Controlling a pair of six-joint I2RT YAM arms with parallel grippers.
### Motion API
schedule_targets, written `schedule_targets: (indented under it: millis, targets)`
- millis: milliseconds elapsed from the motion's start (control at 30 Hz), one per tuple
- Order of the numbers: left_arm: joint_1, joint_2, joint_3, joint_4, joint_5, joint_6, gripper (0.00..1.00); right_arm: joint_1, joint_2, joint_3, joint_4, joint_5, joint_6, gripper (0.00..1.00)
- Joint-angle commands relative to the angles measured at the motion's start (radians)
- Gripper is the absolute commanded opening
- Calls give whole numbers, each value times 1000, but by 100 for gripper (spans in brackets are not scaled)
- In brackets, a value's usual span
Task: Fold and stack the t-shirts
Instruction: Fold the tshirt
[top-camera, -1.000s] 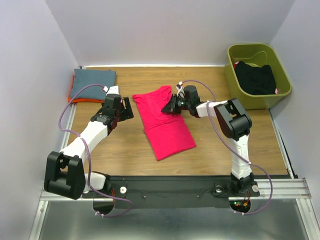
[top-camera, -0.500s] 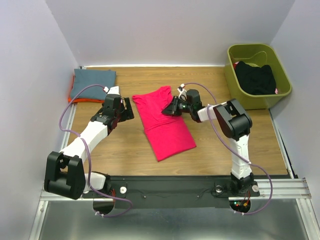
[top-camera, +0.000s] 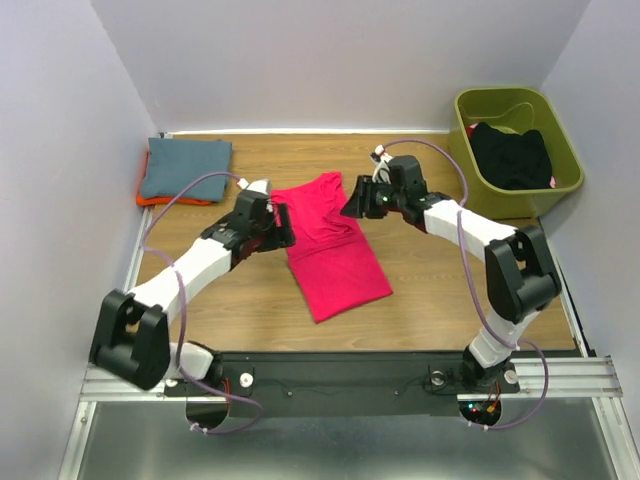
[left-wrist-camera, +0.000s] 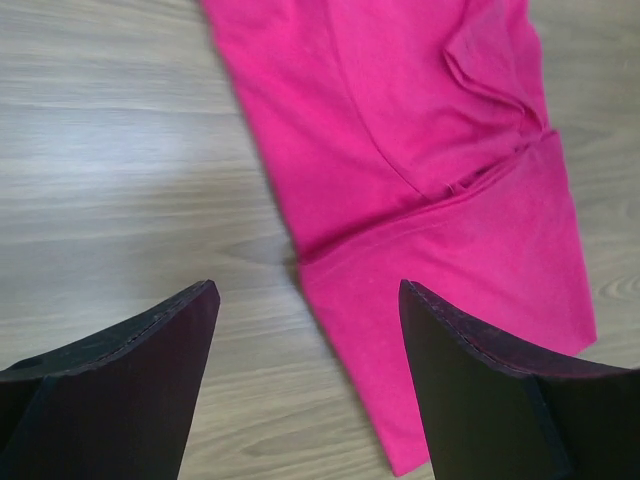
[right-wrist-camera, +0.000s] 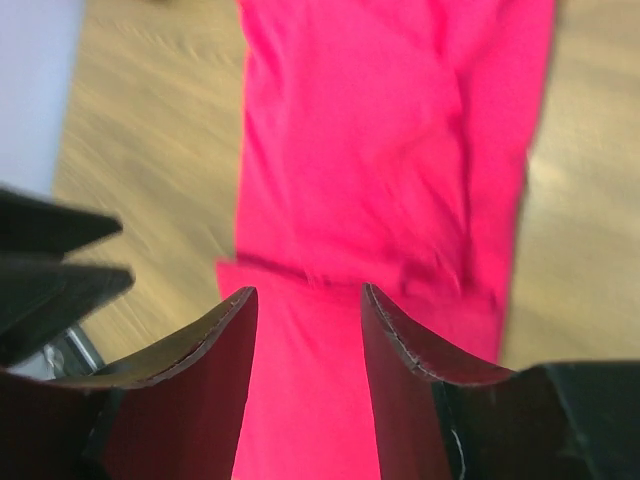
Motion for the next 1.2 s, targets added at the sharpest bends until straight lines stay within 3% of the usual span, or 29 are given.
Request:
schedule_targets:
  millis: [0,367,567,767,867,933,967,1067,1167]
  targets:
    - [-37,131,103,17,7,-9,81,1,-101,-104,-238,45,-55,52]
    - [-37,547,415,13,-20,74,62,3,-276,-310,-305,61,-45,53]
    - [-37,719,564,-15,-57,132,61,3,-310,-327,-325,104,-26,53]
    - [-37,736,673,-15,-73,164,64,1,-303,-314,-373,151,-32,53]
    - [-37,696,700,-61,-94,164,70,3,-302,-307,-399,173,-32,53]
    - [-35,595,664,-67,-93,137,84,3,-303,-304,-424,191,-34,53]
    - [-38,545,605,-69,-96,90,98,3,-309,-304,-430,199,-35,54]
    - [-60,205,437,-30,-122,4,99,3,-331,-313,-448,211,-40,54]
    - [-71,5,272,-26,-117,-61,99,3,-345,-321,-456,200,-45,56]
